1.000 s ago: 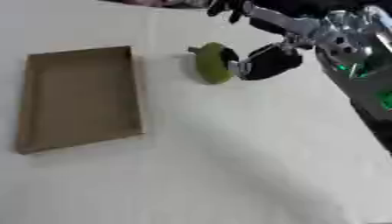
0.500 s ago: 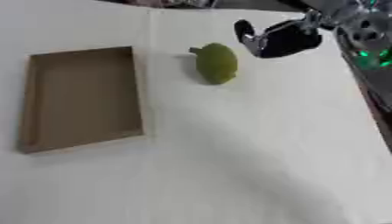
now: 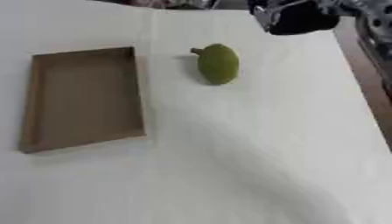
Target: Pick up objects on the table and place them in the box.
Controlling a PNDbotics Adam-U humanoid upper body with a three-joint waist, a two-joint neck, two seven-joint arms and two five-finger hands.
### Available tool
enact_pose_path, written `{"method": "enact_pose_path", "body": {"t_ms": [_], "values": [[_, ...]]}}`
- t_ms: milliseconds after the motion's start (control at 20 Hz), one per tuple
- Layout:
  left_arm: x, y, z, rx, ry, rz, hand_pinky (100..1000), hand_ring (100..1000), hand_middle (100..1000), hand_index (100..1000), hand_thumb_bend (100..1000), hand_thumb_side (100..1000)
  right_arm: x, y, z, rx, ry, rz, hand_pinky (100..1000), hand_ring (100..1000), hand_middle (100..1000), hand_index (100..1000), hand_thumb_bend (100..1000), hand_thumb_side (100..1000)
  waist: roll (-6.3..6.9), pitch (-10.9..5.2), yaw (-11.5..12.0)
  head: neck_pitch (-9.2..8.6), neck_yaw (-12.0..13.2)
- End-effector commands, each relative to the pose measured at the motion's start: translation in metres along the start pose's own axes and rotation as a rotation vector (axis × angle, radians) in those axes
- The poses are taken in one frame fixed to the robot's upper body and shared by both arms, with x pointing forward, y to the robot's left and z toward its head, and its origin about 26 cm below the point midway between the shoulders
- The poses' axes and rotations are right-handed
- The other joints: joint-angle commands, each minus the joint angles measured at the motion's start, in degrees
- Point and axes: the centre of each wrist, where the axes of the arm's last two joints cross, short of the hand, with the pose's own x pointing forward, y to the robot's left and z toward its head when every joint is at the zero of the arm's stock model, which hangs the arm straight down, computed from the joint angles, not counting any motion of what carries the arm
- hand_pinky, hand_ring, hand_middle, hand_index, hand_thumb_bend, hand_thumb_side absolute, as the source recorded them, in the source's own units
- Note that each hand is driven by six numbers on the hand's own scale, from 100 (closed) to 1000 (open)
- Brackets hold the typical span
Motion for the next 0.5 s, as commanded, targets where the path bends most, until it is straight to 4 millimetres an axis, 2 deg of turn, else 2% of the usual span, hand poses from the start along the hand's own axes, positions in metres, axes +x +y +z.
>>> {"method": "enact_pose_path", "body": {"t_ms": [50,500], "values": [[0.007,0.000,-0.010,-0.015,-0.042,0.001,702,655,578,760,100,605,-0.004,0.000,-0.009,0.041,0.021,-0.009,896,844,931,947,100,152,0.18,-1.61,0.2,-0.37,-0.2],[0.007,-0.001,-0.010,-0.016,-0.040,0.008,701,656,578,759,100,605,-0.020,0.036,-0.045,0.184,0.078,-0.081,899,847,932,947,100,163,0.17,-1.73,0.5,-0.56,-0.6]]}}
